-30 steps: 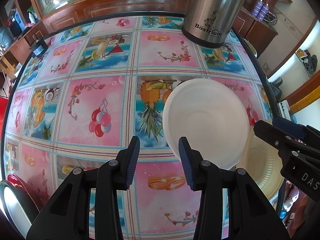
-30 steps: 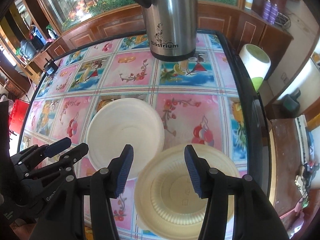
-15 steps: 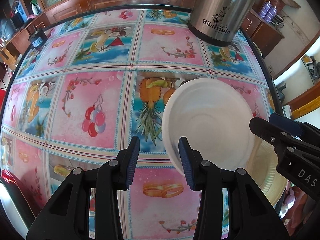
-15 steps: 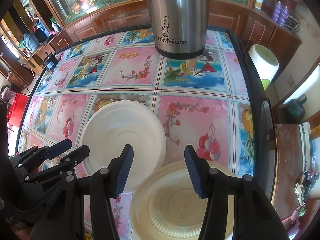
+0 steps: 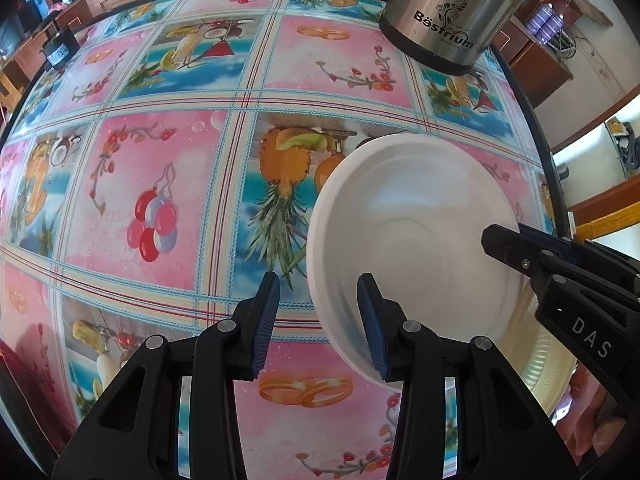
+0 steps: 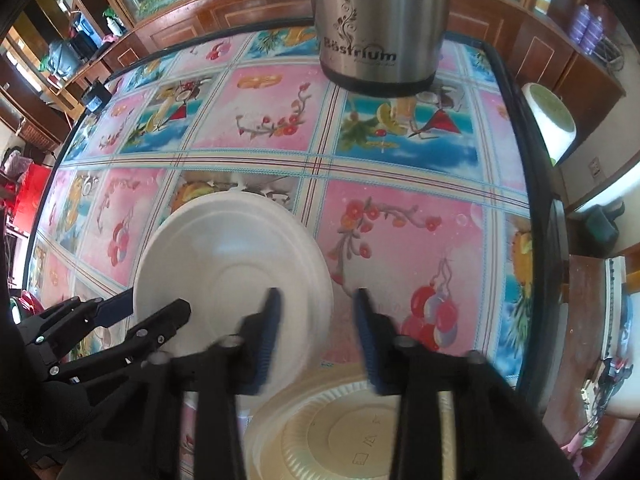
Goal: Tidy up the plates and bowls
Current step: 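Close the left tool on the rim of the small white plate, then carry the white plate to the stack and lower it into the white bowl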
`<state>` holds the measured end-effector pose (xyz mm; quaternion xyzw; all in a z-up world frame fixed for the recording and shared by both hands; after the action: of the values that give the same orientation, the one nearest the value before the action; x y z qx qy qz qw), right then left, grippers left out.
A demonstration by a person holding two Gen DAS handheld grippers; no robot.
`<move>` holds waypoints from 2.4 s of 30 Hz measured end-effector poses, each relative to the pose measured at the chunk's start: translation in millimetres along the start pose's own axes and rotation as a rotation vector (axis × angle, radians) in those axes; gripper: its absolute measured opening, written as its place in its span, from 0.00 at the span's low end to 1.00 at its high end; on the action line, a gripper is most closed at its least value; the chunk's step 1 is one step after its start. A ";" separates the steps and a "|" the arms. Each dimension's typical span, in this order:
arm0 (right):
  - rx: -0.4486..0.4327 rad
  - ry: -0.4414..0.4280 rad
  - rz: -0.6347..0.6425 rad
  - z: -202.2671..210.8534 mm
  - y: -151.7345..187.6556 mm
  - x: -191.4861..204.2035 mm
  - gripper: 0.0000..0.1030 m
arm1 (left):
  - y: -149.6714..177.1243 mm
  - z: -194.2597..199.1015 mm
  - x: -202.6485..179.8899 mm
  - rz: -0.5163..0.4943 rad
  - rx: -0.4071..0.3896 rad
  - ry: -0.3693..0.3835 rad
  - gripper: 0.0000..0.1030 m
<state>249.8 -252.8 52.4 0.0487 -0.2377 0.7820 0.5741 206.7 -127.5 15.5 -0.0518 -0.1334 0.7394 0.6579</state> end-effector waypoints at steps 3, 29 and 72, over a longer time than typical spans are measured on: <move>-0.001 -0.015 -0.003 -0.7 0.9 0.5 0.11 | -0.3 -2.4 2.6 0.003 0.013 0.009 0.23; 0.002 -0.086 -0.041 -10.7 26.9 39.3 0.09 | 16.2 -3.6 59.6 0.064 0.100 0.085 0.12; -0.002 -0.190 0.121 -0.7 88.1 260.6 0.09 | 128.7 101.1 277.0 0.187 -0.011 0.015 0.11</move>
<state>81.2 -44.6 114.9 0.1076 -0.2943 0.8069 0.5007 22.1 120.1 105.7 -0.0734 -0.1271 0.7963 0.5868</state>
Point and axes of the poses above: each gripper's, at about its wrist camera, not at the fingertips, and z roughly against the way its jaws point, x to its left, y to its underside, the point moved 2 cm from there along -z, roughly the way its jaws point, and after that the axes turned 14 degrees about -y, right-handed, at the moved point
